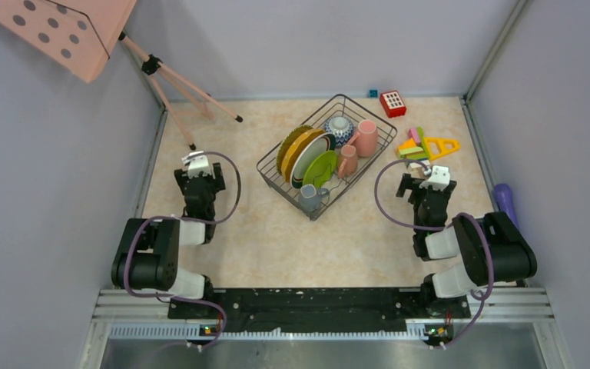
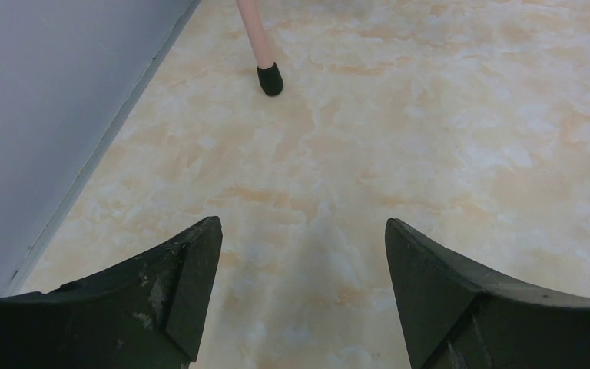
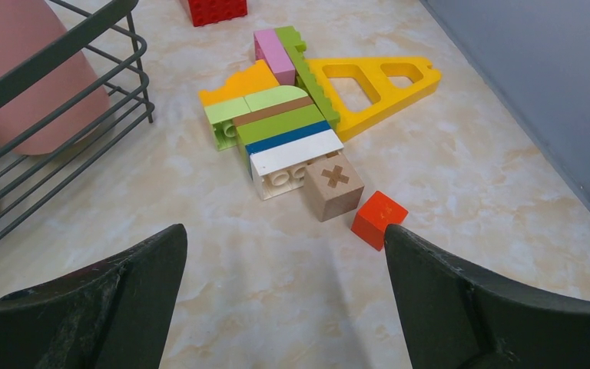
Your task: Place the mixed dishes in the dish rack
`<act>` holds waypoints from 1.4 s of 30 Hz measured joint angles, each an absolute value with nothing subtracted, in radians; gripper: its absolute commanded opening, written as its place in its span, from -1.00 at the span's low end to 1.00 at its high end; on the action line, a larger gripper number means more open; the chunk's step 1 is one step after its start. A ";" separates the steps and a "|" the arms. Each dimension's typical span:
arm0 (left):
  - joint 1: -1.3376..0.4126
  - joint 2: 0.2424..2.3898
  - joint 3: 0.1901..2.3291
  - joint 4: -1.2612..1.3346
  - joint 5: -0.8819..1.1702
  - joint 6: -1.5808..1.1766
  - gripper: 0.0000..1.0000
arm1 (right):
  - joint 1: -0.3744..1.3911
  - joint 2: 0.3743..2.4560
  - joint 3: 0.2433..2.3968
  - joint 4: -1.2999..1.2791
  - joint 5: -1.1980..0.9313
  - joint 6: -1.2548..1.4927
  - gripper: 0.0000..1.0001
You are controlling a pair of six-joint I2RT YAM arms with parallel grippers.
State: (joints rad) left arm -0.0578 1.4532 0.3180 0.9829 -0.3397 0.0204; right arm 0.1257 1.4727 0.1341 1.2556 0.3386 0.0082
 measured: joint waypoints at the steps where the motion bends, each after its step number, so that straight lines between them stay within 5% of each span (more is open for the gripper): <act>1: -0.050 1.454 0.325 0.970 -0.324 0.020 0.57 | 0.126 1.473 0.134 1.256 0.338 0.008 0.92; 3: -0.037 1.454 0.334 0.956 -0.295 0.017 0.35 | 0.126 1.473 0.134 1.256 0.337 0.008 0.91; 12: -0.028 1.454 0.335 0.929 -0.237 0.009 0.26 | 0.126 1.473 0.134 1.256 0.337 0.007 0.98; 13: -0.027 1.454 0.335 0.927 -0.231 0.009 0.33 | 0.126 1.473 0.134 1.256 0.336 0.007 0.98; 14: -0.027 1.454 0.335 0.926 -0.227 0.008 0.88 | 0.126 1.473 0.134 1.256 0.336 0.007 0.97; 15: -0.026 1.454 0.335 0.926 -0.224 0.007 0.96 | 0.126 1.473 0.134 1.256 0.336 0.007 0.98; 42: 0.040 1.468 0.294 0.995 -0.071 -0.005 0.97 | 0.126 1.473 0.134 1.256 0.336 0.007 0.97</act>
State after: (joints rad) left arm 0.0399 1.4681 0.2943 0.9947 -0.0708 -0.0051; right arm 0.1257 1.4727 0.1341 1.2556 0.3355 0.0074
